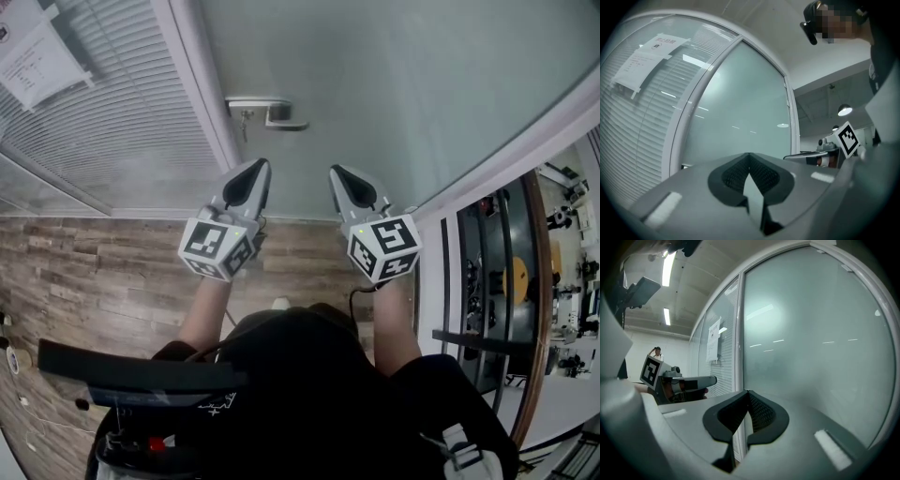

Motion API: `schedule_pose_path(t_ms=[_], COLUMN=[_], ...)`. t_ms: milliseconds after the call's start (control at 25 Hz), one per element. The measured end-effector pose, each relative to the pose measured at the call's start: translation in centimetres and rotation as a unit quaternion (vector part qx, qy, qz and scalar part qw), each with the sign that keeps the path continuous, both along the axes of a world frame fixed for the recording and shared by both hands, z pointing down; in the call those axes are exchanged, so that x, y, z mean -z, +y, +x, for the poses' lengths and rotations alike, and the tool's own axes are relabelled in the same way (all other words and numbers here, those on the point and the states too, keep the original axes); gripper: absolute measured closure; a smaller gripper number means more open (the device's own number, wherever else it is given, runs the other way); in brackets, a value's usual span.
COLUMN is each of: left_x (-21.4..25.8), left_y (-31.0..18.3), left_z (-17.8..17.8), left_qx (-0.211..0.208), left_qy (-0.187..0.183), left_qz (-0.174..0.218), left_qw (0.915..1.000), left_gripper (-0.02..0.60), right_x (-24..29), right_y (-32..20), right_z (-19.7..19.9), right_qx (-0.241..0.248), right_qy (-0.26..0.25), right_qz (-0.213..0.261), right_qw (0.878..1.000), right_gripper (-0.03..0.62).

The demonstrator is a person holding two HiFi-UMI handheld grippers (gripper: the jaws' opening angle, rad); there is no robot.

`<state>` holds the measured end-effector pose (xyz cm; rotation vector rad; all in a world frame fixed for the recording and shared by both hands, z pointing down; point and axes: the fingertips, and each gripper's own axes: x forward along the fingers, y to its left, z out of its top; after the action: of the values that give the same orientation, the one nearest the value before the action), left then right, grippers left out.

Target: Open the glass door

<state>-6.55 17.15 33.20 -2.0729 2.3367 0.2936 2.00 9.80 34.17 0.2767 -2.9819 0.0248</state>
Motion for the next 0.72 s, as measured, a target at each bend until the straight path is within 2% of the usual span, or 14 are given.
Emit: schedule_pose_path(t_ms=[280,720], left_x=[-0.3,-0.6], left_y=[0.7,0.7], left_z=[-3.0,-3.9], left_qx=[0.004,0.002], left_qy=[0.012,0.026], left_qz=[0.004,0.01], left_qw=[0.9999,0.9996], left_gripper=[0.582,0.582], right_x=[-0.1,-0.3], right_y=[0.1,-0.3], right_z=[-1.9,-2.6], right_qx=[-0.008,-0.015], right_qy=[0.007,0.017], right_qz=[0.003,0.004], right_qw=[1.0,1.0], right_gripper=[0.592,0.592])
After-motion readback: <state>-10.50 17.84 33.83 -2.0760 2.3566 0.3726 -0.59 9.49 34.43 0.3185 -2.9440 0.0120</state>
